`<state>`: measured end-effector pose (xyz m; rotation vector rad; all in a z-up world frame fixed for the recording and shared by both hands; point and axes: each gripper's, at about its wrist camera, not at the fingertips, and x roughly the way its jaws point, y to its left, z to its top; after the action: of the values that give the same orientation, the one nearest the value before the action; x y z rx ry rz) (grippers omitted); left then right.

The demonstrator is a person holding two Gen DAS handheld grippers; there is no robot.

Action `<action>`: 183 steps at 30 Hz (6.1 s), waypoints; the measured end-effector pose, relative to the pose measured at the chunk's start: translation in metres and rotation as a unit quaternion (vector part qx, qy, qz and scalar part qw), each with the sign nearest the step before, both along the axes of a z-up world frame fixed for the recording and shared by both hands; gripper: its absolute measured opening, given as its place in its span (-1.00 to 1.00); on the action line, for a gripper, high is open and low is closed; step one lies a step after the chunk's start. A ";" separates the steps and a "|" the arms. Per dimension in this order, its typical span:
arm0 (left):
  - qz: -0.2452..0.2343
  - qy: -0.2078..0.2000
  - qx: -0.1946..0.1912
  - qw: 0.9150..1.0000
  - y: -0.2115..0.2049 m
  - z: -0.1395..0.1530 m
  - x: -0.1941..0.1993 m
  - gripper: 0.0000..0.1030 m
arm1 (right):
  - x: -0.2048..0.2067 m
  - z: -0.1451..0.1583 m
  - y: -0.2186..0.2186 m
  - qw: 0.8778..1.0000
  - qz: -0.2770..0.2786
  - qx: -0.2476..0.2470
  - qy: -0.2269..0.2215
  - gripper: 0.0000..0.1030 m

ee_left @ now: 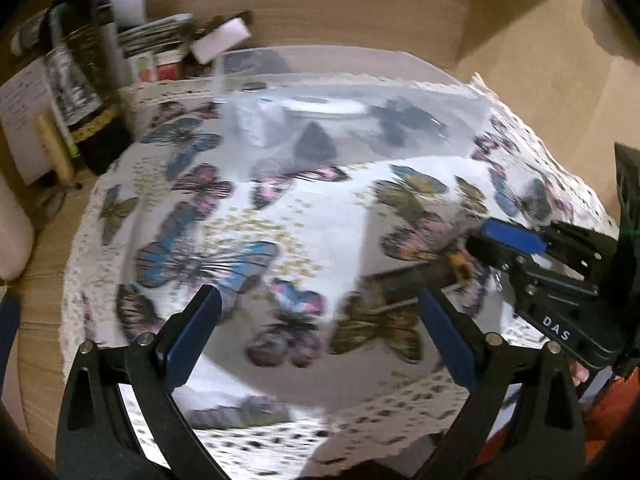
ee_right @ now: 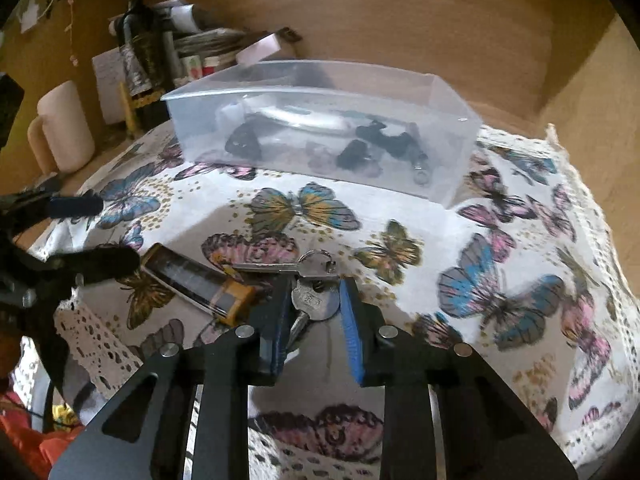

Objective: Organize rigid objects

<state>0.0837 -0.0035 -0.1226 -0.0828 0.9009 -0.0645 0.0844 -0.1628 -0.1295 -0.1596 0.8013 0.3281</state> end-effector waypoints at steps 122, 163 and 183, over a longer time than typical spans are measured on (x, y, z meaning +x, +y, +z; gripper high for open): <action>0.026 -0.306 0.028 0.951 -0.006 0.166 -0.063 1.00 | -0.058 0.162 -0.012 0.955 -0.045 0.102 -0.275 1.00; 0.014 -0.323 0.038 0.945 -0.013 0.170 -0.062 1.00 | -0.056 0.164 -0.010 0.954 -0.044 0.111 -0.275 1.00; 0.014 -0.314 0.014 0.949 -0.004 0.167 -0.056 1.00 | -0.053 0.162 -0.006 0.955 -0.045 0.108 -0.272 1.00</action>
<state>0.0277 -0.0077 0.0449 -0.0440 0.2612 -0.0478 0.0312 -0.1687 0.0322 -0.0029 0.2223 0.2657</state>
